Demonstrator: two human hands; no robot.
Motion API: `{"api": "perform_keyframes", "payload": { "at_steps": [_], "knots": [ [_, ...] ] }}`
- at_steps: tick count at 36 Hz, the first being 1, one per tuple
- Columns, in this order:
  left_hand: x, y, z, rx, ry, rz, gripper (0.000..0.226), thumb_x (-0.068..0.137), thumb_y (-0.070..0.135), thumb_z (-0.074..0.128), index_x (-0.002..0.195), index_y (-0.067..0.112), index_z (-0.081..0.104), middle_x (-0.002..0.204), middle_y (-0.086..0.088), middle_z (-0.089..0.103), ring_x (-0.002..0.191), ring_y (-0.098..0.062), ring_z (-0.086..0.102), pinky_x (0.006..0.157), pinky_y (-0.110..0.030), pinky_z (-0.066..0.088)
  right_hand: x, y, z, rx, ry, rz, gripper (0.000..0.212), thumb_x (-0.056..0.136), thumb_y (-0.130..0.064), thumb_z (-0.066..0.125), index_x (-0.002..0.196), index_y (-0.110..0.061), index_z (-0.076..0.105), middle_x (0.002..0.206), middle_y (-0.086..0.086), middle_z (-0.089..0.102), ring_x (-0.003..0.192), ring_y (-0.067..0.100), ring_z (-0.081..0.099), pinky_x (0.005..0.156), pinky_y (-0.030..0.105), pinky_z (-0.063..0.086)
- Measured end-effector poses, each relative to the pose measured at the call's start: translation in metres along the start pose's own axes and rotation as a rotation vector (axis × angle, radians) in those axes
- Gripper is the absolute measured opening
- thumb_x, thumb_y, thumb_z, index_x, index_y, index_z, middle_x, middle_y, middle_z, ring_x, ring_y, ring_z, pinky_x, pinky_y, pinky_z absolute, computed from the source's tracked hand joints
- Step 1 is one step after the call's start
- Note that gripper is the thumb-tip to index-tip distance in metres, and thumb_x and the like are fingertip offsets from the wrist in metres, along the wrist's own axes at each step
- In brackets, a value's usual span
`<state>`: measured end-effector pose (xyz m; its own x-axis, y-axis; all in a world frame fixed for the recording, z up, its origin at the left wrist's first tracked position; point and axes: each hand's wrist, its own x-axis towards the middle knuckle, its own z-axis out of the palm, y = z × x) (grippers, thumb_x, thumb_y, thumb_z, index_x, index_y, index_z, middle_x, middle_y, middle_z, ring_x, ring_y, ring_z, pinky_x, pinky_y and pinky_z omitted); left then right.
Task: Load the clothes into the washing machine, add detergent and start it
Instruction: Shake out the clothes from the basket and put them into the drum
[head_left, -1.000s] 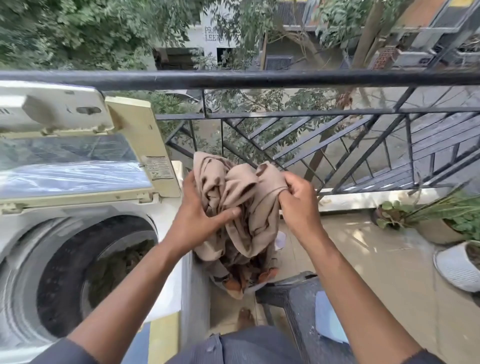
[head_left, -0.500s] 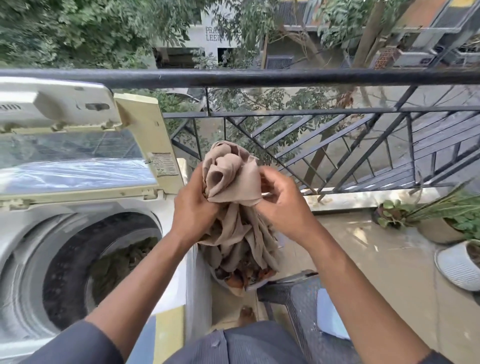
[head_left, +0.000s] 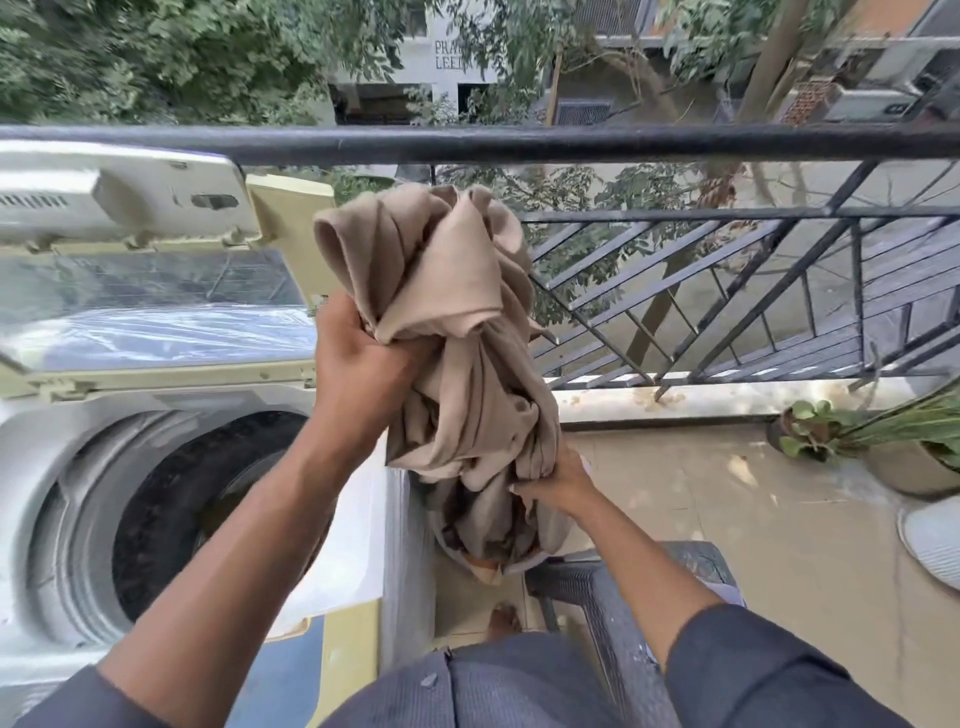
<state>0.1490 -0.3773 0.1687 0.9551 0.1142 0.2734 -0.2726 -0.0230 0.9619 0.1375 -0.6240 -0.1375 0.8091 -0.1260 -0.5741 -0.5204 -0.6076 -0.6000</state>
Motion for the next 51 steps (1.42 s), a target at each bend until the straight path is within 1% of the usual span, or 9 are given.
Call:
{"api": "perform_keyframes", "payload": {
  "at_steps": [5, 9, 13, 23, 30, 35, 38, 44, 51],
  "knots": [
    [0.005, 0.001, -0.010, 0.023, 0.003, 0.001, 0.016, 0.082, 0.003, 0.076, 0.098, 0.002, 0.074, 0.091, -0.001, 0.076, 0.088, -0.013, 0.068, 0.077, -0.030, 0.059, -0.042, -0.049, -0.017, 0.164, -0.002, 0.071, 0.037, 0.089, -0.017, 0.070, 0.125, -0.018, 0.068, 0.117, 0.005, 0.071, 0.113, 0.024, 0.066, 0.093, 0.034, 0.053],
    [0.009, -0.005, -0.018, 0.139, -0.057, -0.005, 0.020, 0.086, -0.002, 0.081, 0.105, 0.001, 0.075, 0.091, 0.008, 0.078, 0.088, -0.005, 0.069, 0.077, -0.022, 0.057, -0.010, -0.021, -0.028, 0.541, 0.128, 0.258, 0.054, 0.073, -0.058, 0.048, 0.096, -0.014, 0.070, 0.110, 0.021, 0.073, 0.098, 0.036, 0.071, 0.088, 0.050, 0.061],
    [0.011, -0.020, -0.022, 0.333, -0.168, -0.066, 0.045, 0.081, 0.013, 0.091, 0.120, 0.021, 0.071, 0.102, 0.023, 0.078, 0.101, 0.009, 0.070, 0.081, -0.020, 0.058, -0.079, -0.102, -0.080, 0.770, 0.214, 0.175, 0.032, 0.106, -0.017, 0.038, 0.091, -0.010, 0.066, 0.083, 0.011, 0.065, 0.073, 0.022, 0.057, 0.050, 0.018, 0.044],
    [-0.008, -0.063, -0.012, 0.595, -0.193, -0.287, 0.072, 0.078, 0.049, 0.088, 0.137, 0.042, 0.046, 0.123, 0.010, 0.069, 0.113, -0.023, 0.067, 0.090, -0.043, 0.057, -0.132, -0.179, -0.142, 1.051, 0.118, -0.285, 0.035, 0.106, -0.013, 0.041, 0.087, -0.009, 0.070, 0.078, 0.008, 0.073, 0.069, 0.018, 0.068, 0.069, 0.030, 0.053],
    [-0.010, -0.068, -0.017, 0.319, -0.305, -0.377, 0.093, 0.073, 0.023, 0.097, 0.148, 0.034, 0.041, 0.132, 0.017, 0.062, 0.116, 0.005, 0.064, 0.107, -0.039, 0.054, -0.160, -0.223, -0.132, 0.877, 0.005, -0.462, 0.042, 0.112, -0.027, 0.031, 0.083, -0.018, 0.060, 0.068, -0.007, 0.071, 0.064, 0.004, 0.067, 0.064, 0.018, 0.050],
    [-0.019, -0.071, -0.026, 0.056, -0.385, -0.467, 0.119, 0.065, 0.030, 0.100, 0.158, 0.040, 0.025, 0.150, 0.009, 0.056, 0.132, -0.006, 0.061, 0.111, -0.044, 0.053, -0.167, -0.225, -0.103, 0.444, -0.023, -0.468, 0.041, 0.107, -0.047, 0.042, 0.147, -0.037, 0.044, 0.148, -0.002, 0.049, 0.135, 0.014, 0.048, 0.116, 0.039, 0.039],
    [-0.027, -0.072, -0.022, 0.043, -0.400, -0.435, 0.142, 0.058, 0.028, 0.098, 0.164, 0.031, 0.004, 0.157, 0.010, 0.045, 0.137, 0.002, 0.054, 0.108, -0.026, 0.053, -0.170, -0.226, -0.089, 0.616, -0.153, -0.346, 0.035, 0.110, -0.046, 0.042, 0.135, -0.030, 0.061, 0.131, -0.001, 0.065, 0.120, 0.010, 0.060, 0.106, 0.028, 0.048],
    [-0.025, -0.079, -0.010, 0.229, -0.217, -0.311, 0.090, 0.073, 0.032, 0.087, 0.150, 0.030, 0.040, 0.134, 0.006, 0.065, 0.122, -0.011, 0.066, 0.101, -0.050, 0.059, -0.176, -0.225, -0.077, 0.331, -0.188, -0.575, 0.058, 0.101, -0.030, 0.064, 0.154, -0.036, 0.041, 0.157, -0.005, 0.047, 0.145, 0.007, 0.043, 0.122, 0.038, 0.038],
    [-0.013, -0.089, -0.020, 0.281, -0.098, -0.262, 0.062, 0.086, 0.018, 0.077, 0.142, 0.036, 0.058, 0.130, 0.011, 0.072, 0.122, -0.014, 0.068, 0.105, -0.053, 0.056, -0.161, -0.209, -0.110, 0.477, -0.090, -0.656, 0.045, 0.091, 0.014, 0.065, 0.131, -0.006, 0.065, 0.123, 0.004, 0.073, 0.114, 0.012, 0.069, 0.100, 0.032, 0.057]
  ]
}}
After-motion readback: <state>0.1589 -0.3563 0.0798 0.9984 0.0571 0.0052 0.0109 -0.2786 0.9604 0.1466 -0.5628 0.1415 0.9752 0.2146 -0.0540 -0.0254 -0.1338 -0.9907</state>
